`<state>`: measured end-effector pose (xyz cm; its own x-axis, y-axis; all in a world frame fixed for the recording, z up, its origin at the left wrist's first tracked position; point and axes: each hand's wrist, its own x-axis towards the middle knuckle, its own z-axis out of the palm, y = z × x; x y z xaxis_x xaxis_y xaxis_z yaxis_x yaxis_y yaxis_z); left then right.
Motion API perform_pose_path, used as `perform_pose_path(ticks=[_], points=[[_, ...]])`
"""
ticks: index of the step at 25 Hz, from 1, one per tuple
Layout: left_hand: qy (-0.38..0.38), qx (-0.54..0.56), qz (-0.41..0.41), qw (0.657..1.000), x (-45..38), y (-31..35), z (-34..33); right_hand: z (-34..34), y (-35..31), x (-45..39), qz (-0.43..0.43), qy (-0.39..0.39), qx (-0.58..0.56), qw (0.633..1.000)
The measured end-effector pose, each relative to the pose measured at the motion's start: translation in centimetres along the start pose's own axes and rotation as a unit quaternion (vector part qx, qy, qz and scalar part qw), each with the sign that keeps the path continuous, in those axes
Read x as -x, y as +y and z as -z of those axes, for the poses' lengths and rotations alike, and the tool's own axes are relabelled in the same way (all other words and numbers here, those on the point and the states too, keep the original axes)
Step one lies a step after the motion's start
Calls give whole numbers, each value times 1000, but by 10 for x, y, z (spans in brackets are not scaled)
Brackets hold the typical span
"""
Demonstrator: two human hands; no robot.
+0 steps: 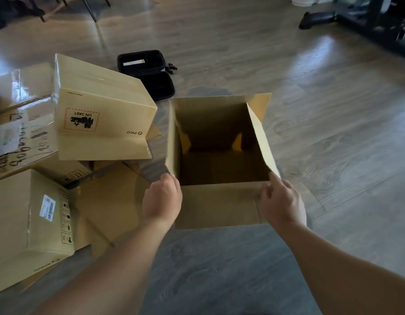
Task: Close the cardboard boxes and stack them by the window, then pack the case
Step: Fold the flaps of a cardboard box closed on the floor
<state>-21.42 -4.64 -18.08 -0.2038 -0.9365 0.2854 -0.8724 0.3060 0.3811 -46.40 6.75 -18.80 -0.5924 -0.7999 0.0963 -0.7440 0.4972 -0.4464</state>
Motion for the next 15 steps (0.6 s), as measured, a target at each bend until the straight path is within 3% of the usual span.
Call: perform_pose_path(ticks=[3, 5, 9, 10, 11, 13, 15], points=[[-43, 25, 155, 987, -8, 1, 1, -5, -10, 2, 44, -94, 41, 994], [-62, 102, 242, 963, -17, 4, -2, -8, -13, -2, 28, -133, 22, 991], [-36, 366, 355, 859, -22, 32, -10, -3, -22, -20, -59, -132, -6, 990], [-26, 371, 344, 862, -21, 37, -11, -1, -23, -27, -86, -129, -2, 988], [-20, 327, 302, 896, -20, 37, -12, 0, -23, -33, -106, -129, 14, 986], [-23, 158, 171, 972, -18, 30, -15, 2, -20, -38, -117, -124, 85, 982], [-49, 35, 58, 996, -16, 23, -17, -1, -15, -36, -110, -123, 158, 974]])
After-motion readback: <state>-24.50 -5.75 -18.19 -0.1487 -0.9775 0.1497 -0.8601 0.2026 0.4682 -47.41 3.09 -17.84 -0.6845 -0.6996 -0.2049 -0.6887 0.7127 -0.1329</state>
